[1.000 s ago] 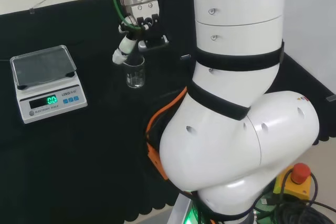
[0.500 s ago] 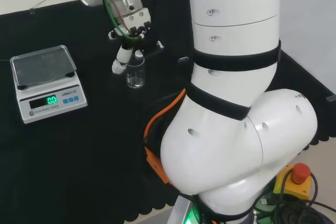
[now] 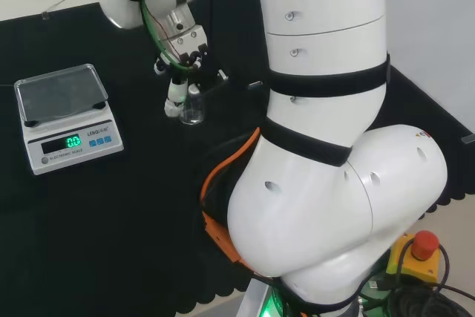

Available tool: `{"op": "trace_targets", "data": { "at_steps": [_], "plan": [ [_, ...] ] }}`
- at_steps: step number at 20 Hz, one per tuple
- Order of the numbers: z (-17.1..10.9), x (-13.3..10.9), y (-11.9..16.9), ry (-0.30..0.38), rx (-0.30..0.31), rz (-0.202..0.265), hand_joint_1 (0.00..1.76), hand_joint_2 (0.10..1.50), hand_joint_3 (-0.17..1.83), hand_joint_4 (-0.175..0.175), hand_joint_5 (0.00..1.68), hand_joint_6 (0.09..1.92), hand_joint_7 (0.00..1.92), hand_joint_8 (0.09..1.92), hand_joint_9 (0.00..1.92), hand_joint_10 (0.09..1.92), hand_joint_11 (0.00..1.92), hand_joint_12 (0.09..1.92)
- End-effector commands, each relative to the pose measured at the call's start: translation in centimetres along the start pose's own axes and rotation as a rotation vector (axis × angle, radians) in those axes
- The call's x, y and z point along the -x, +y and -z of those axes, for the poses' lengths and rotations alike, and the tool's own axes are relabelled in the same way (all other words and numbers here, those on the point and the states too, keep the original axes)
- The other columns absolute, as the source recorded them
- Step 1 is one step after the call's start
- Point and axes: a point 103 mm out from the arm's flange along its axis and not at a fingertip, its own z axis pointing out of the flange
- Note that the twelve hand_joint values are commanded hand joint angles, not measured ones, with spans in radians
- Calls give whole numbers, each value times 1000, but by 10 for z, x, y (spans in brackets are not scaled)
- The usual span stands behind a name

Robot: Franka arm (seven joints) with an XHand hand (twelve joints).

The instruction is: Pick up the beaker.

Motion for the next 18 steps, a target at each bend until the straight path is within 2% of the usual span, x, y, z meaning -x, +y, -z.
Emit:
{"op": "trace_targets", "data": {
  "at_steps": [1,4,6,7,10,12,14,18],
  "plan": [
    [-15,14,3,45,-10,-42,943,499,374,90,343,87,136,719,223,915,0,1570],
    [-19,18,3,81,7,-62,1024,423,569,92,440,87,210,732,301,895,72,1577],
    [-18,16,2,92,36,-70,1083,387,673,92,522,109,313,749,407,867,187,1543],
    [-18,15,2,92,53,-74,1105,378,707,95,559,198,384,748,474,834,246,1525],
    [-17,9,1,106,103,-82,1149,375,754,115,612,721,600,757,672,751,431,1438],
    [-16,6,1,122,126,-87,1165,375,770,128,677,918,718,775,790,711,536,1387],
    [-16,3,1,131,139,-94,1171,376,782,133,743,982,802,783,880,672,616,1345],
    [-15,3,1,135,157,-99,1164,381,769,138,886,949,936,784,1011,604,722,1286]
  ]
}}
